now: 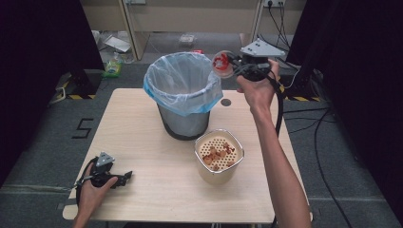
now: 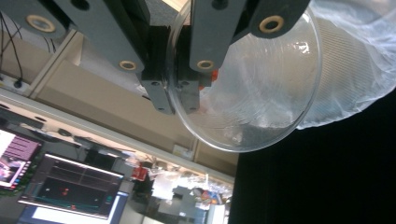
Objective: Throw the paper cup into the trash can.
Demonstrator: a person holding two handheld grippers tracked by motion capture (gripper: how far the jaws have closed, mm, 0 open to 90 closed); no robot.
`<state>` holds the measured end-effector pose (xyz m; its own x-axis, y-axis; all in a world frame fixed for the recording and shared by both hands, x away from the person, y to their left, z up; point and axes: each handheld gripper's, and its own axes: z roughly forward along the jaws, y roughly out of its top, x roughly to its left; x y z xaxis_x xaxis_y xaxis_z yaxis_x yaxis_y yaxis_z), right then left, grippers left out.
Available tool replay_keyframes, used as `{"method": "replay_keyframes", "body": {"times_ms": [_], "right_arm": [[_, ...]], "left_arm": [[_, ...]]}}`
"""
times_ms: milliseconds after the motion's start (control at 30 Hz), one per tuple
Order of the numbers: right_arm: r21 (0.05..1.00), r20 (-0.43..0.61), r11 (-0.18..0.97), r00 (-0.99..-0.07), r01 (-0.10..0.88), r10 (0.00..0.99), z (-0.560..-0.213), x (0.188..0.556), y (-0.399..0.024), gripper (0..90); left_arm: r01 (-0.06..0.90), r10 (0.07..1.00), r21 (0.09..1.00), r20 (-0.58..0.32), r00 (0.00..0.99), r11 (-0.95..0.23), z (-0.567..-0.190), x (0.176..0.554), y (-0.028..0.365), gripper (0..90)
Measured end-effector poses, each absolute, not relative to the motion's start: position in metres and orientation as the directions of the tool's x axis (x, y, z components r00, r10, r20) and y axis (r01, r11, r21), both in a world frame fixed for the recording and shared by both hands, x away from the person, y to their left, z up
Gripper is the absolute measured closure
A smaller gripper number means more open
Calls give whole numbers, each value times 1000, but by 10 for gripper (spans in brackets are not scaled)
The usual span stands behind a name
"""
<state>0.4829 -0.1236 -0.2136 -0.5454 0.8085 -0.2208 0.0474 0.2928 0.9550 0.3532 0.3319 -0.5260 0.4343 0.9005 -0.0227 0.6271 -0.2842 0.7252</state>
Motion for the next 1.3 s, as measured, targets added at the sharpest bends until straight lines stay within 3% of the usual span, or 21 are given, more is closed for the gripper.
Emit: {"method": "replay_keyframes", "body": {"times_ms": [367, 600, 933, 1300], "right_arm": [[921, -259, 381, -612, 76, 748, -219, 509, -62, 850], [914, -232, 384, -612, 128, 756, -227, 519, -38, 674], [918, -190, 353, -579, 181, 793, -229, 513, -66, 512], [917, -159, 325, -533, 233, 831, -247, 489, -133, 424]], "left_arm": [[627, 901, 725, -23, 433, -283, -526, 353, 332, 0], [627, 901, 725, -24, 434, -283, -526, 352, 332, 0], [627, 900, 725, -23, 435, -285, -526, 352, 332, 0], [627, 900, 725, -22, 436, -286, -526, 352, 332, 0]]}}
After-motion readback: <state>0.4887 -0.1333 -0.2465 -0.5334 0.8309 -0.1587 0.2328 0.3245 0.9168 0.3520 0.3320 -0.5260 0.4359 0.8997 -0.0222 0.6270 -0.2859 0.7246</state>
